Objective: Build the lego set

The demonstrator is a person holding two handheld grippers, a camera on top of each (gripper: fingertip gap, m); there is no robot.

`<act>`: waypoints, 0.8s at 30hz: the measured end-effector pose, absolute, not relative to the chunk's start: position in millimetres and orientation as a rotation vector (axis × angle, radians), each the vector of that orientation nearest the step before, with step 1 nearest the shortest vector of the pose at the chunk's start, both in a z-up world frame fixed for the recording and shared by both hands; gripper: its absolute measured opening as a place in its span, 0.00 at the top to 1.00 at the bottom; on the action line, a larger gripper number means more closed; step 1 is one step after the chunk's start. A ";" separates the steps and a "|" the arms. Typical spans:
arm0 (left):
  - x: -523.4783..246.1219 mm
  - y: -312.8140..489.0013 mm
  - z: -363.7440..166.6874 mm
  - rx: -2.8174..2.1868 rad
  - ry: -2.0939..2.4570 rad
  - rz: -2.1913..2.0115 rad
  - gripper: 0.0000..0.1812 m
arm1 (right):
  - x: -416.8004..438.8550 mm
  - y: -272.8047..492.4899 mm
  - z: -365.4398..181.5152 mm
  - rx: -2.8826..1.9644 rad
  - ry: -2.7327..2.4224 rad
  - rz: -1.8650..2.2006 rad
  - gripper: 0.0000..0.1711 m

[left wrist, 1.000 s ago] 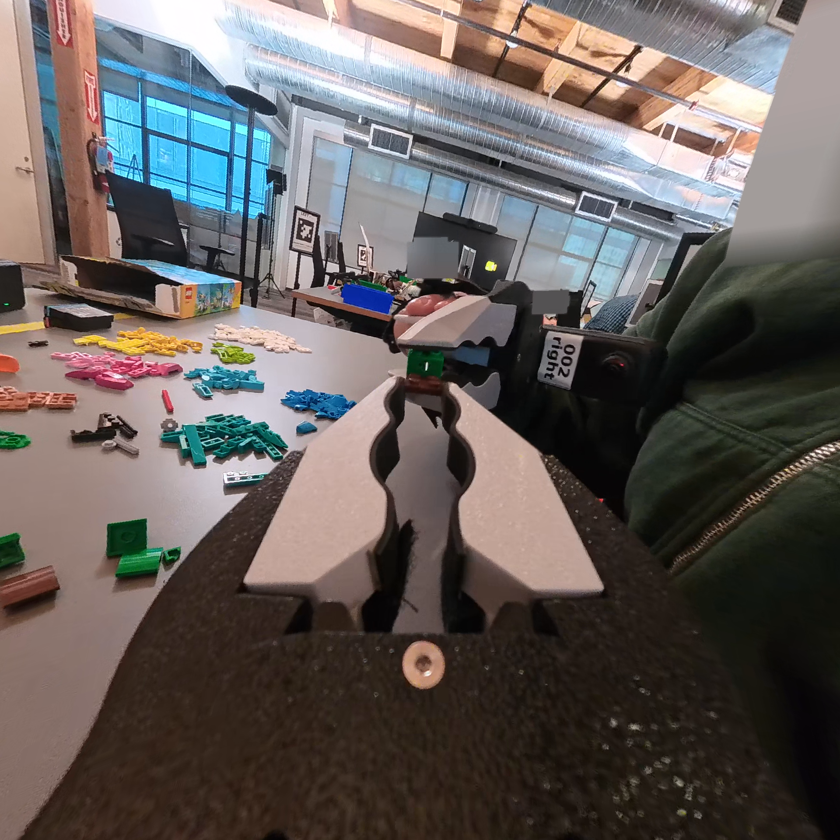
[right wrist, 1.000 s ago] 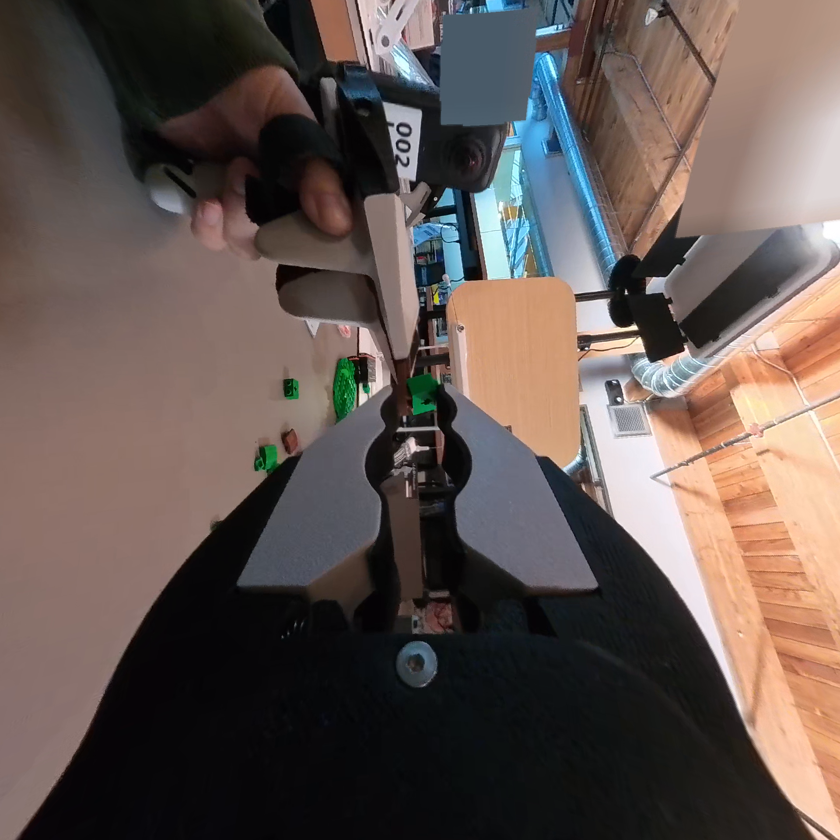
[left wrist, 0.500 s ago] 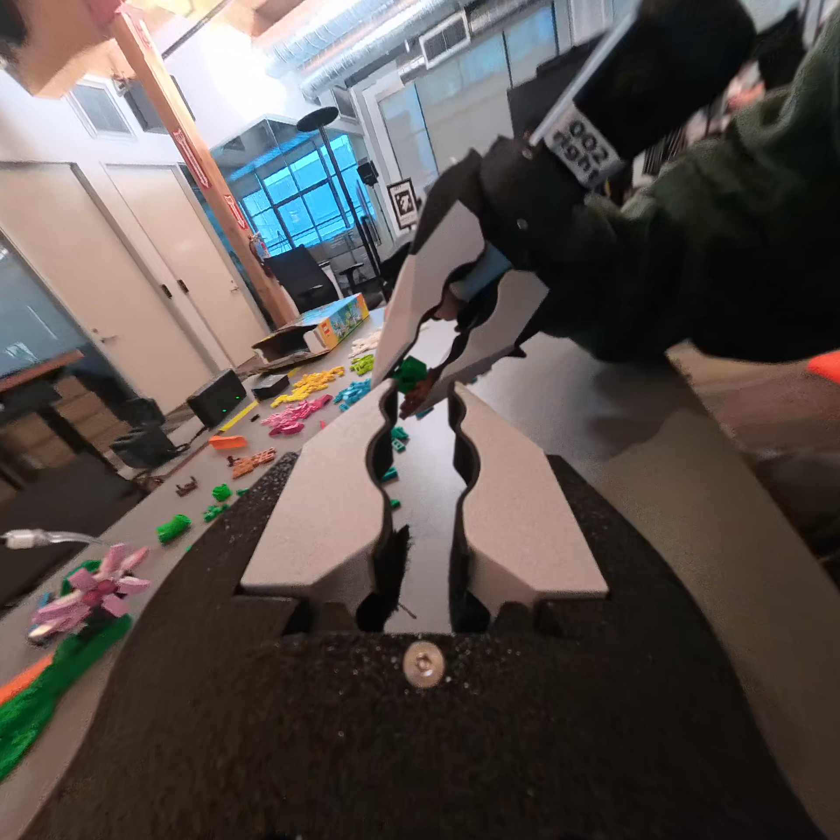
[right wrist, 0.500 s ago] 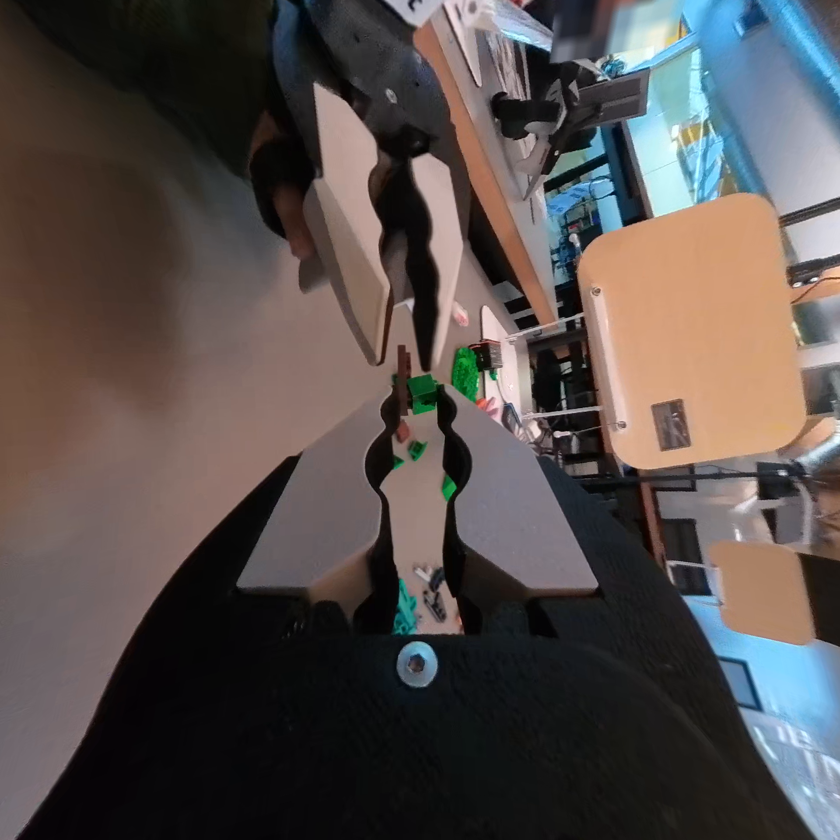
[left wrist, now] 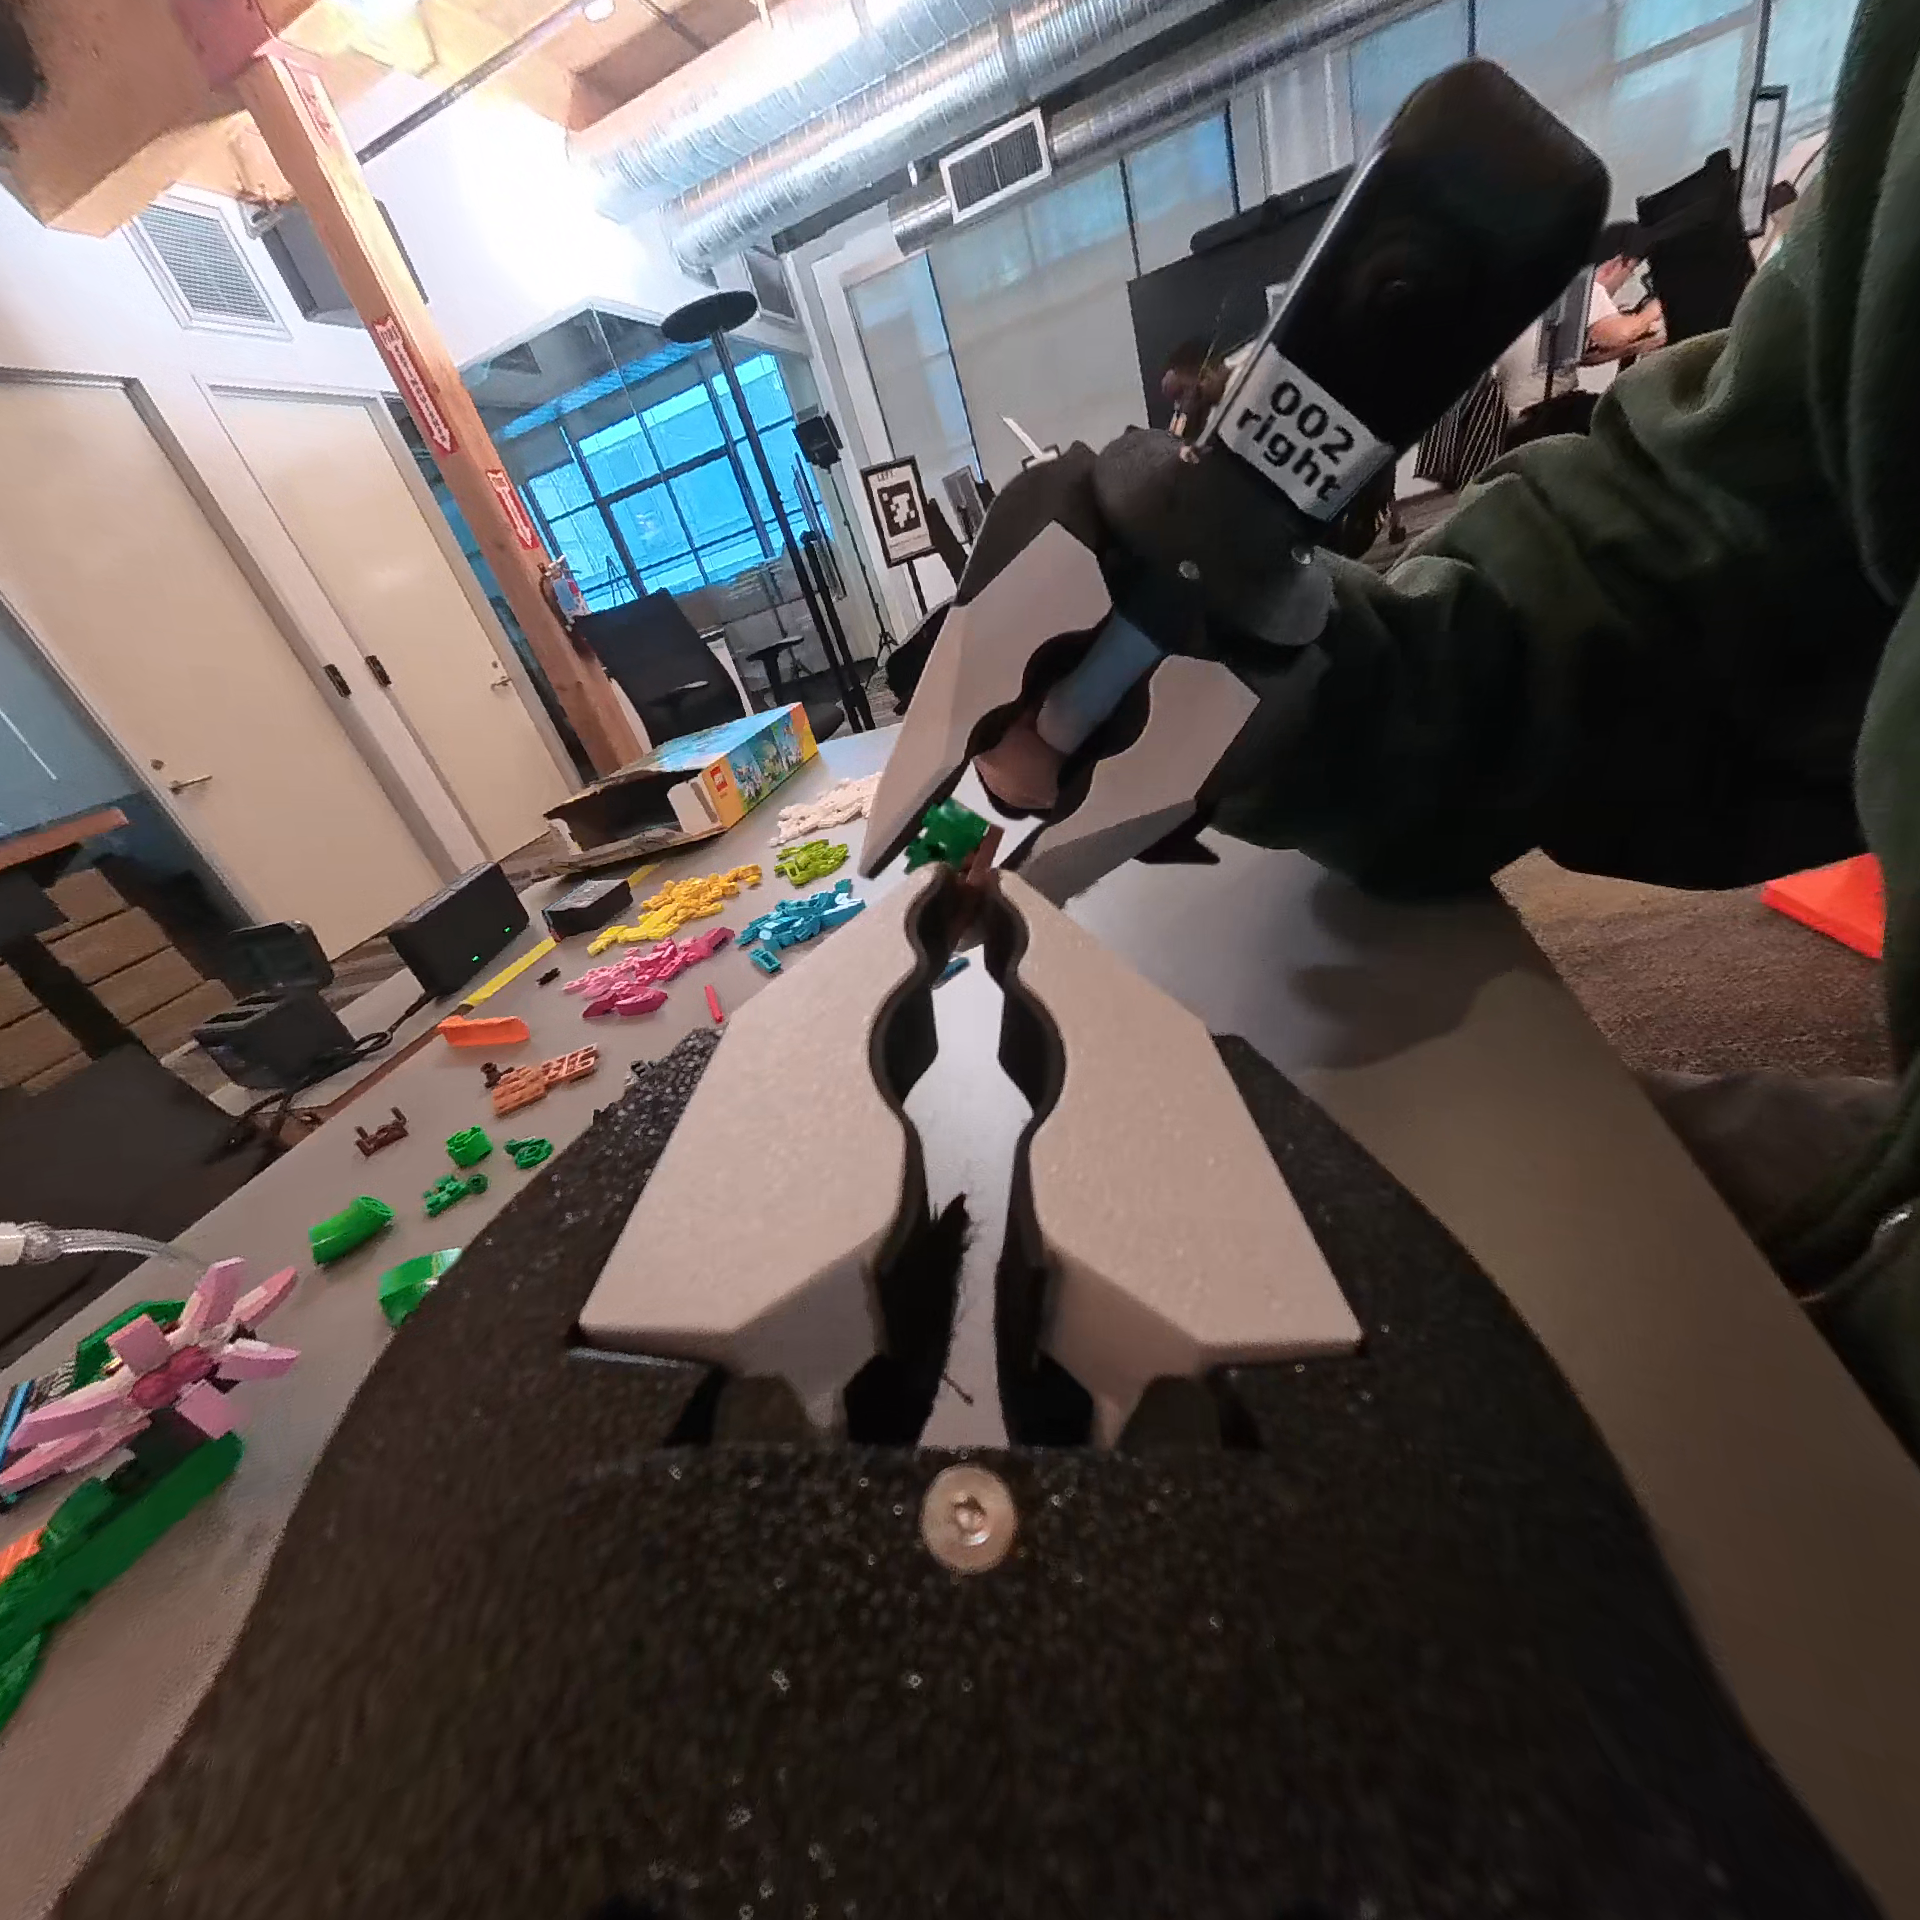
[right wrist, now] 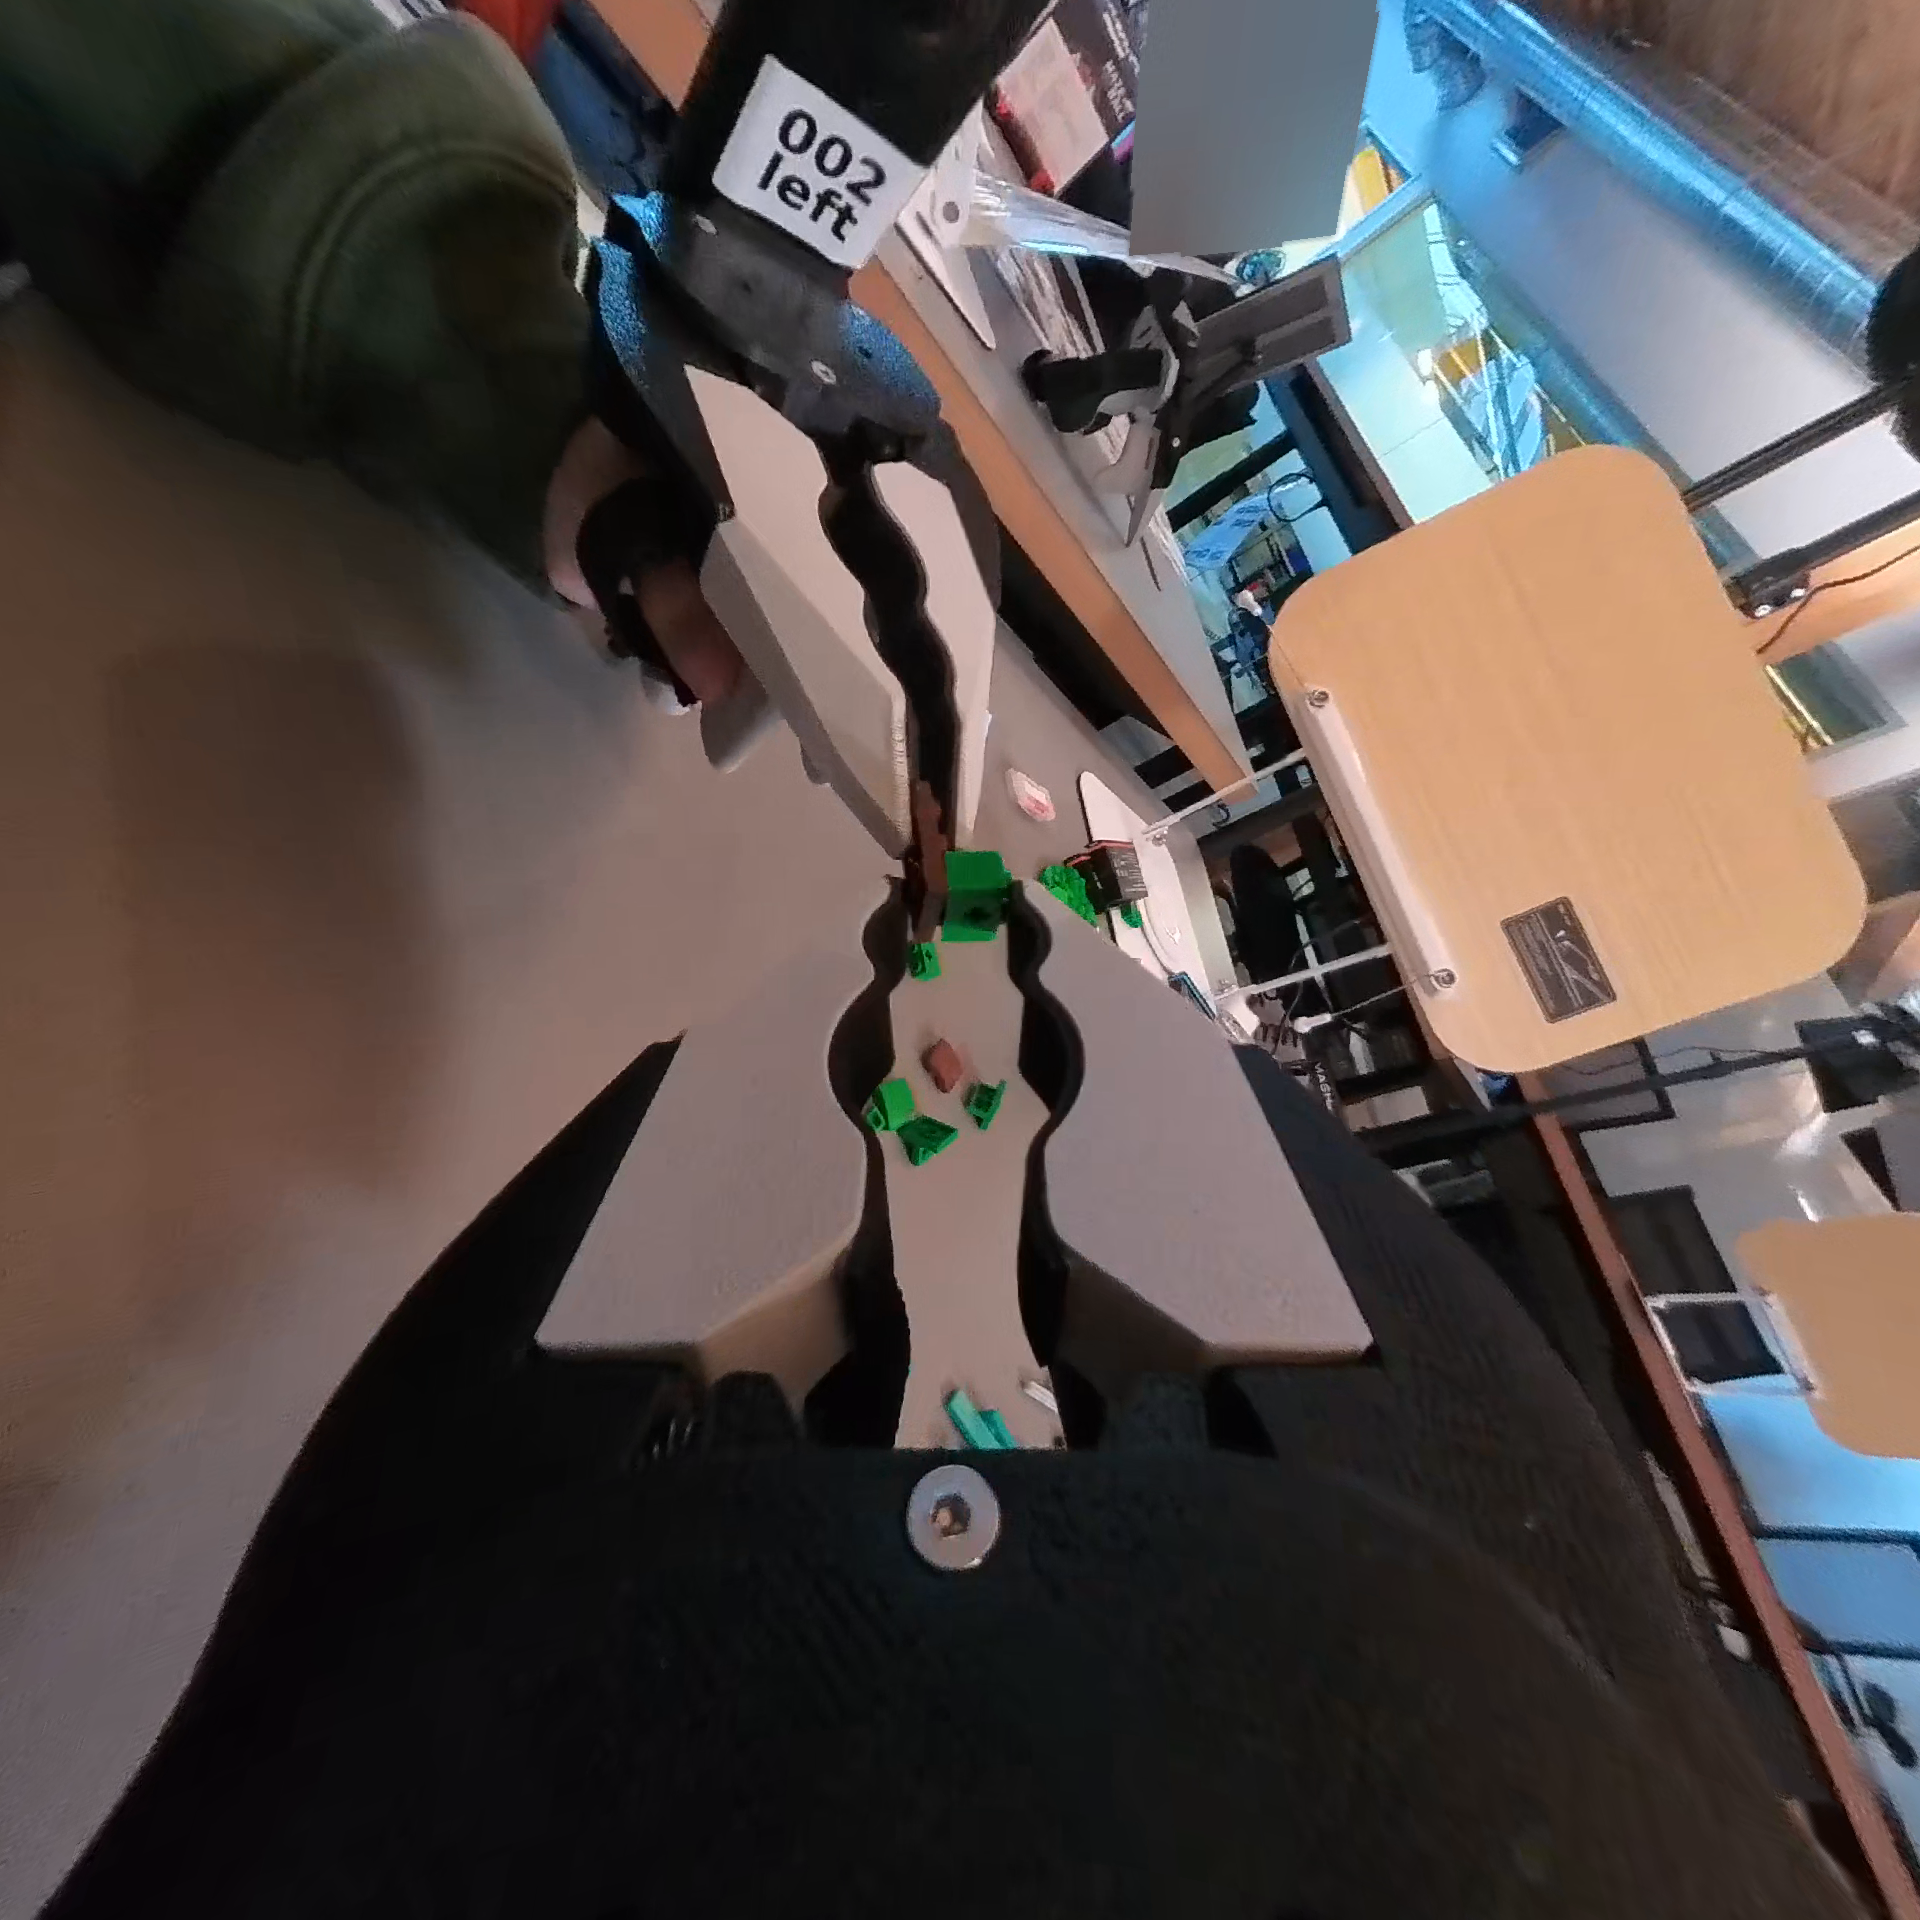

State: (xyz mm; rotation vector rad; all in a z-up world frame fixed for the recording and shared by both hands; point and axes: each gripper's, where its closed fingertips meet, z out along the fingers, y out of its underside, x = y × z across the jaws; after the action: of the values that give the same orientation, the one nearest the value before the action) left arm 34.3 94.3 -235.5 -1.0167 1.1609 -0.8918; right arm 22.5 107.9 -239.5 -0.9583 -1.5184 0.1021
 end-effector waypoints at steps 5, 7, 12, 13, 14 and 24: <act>34.8 93.6 -235.9 -1.012 1.169 -0.884 0.98 | 23.1 107.9 -239.2 -0.952 -1.515 0.051 0.92; 34.2 94.3 -235.8 -1.015 1.166 -0.886 0.98 | 23.1 108.4 -238.9 -0.958 -1.509 0.032 0.92; 33.6 95.0 -235.2 -1.025 1.154 -0.902 0.98 | 23.2 109.7 -238.4 -0.964 -1.496 0.006 0.92; 34.0 95.2 -235.6 -1.041 1.146 -0.929 0.98 | 23.5 110.5 -238.0 -0.958 -1.486 0.004 0.92; 34.2 96.1 -234.3 -1.057 1.120 -0.970 0.98 | 23.8 111.4 -236.3 -0.940 -1.466 -0.007 0.92; 24.0 118.4 -226.1 -1.216 0.864 -1.273 0.87 | 18.9 125.1 -218.6 -0.785 -1.242 -0.243 0.91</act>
State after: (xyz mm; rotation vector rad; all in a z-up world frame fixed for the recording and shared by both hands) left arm 24.0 118.4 -226.1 -1.2156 0.8640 -1.2727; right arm 18.9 125.1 -218.6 -0.7850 -1.2425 -0.2427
